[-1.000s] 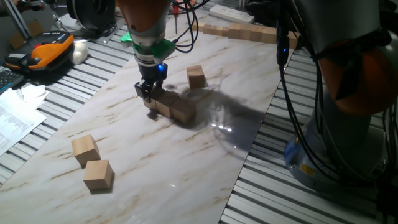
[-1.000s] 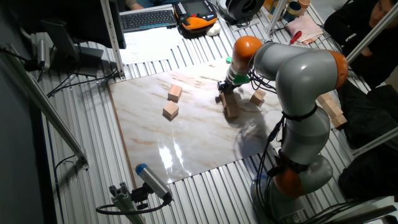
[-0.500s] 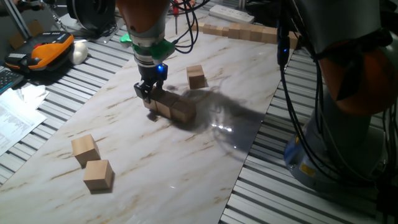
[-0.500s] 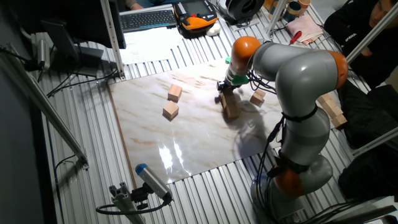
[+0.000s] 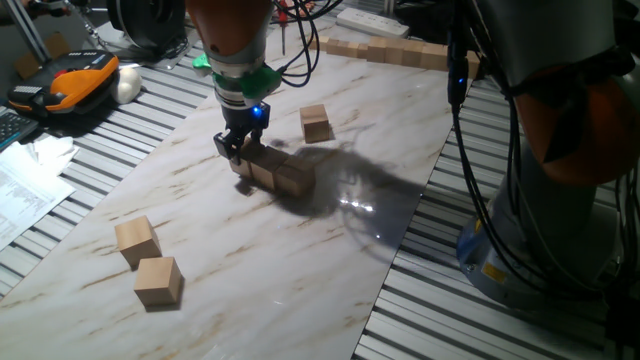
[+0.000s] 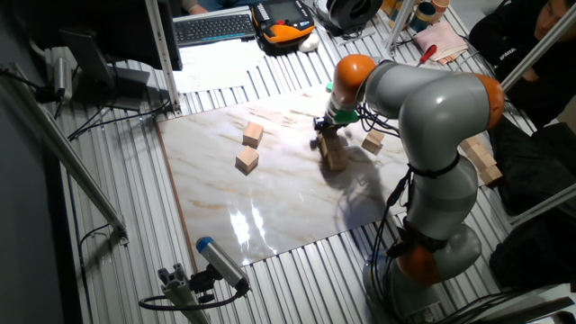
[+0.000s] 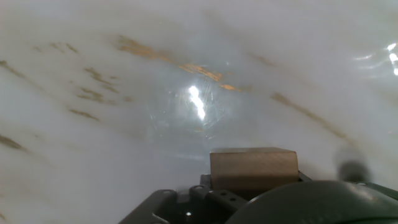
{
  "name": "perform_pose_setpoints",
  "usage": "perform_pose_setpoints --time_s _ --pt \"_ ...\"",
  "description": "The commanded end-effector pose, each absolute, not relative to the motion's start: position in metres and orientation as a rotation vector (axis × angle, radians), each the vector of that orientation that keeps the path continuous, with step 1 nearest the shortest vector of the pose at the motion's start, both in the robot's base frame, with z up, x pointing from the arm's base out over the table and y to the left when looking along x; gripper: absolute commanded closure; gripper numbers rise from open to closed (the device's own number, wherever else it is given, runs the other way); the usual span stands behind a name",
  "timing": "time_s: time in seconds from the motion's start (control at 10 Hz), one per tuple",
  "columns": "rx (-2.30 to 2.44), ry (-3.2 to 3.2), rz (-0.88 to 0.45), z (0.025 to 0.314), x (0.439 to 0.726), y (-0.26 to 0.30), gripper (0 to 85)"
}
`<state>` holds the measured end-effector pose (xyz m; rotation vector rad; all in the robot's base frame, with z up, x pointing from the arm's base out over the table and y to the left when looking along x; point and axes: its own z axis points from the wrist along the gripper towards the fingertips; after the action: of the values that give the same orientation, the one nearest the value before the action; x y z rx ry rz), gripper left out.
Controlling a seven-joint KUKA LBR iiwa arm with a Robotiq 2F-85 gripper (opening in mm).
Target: Stack the blocks into a pyramid shape
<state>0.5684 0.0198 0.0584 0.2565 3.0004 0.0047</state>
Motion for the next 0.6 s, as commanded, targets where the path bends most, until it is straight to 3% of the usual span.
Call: perform_pose_setpoints --time_s 0.0,0.3,0.4,0.5 --pt "0.256 2.996 0.004 0.0582 0.5682 0.0200 51.0" --pt "0.243 3.007 0.004 0.0578 0.5680 0.0197 51.0" --pt "0.236 3.012 0.007 0.0569 0.5674 0.0183 34.0" --pt "0.234 3.012 0.005 0.0560 0.5672 0.0178 34.0"
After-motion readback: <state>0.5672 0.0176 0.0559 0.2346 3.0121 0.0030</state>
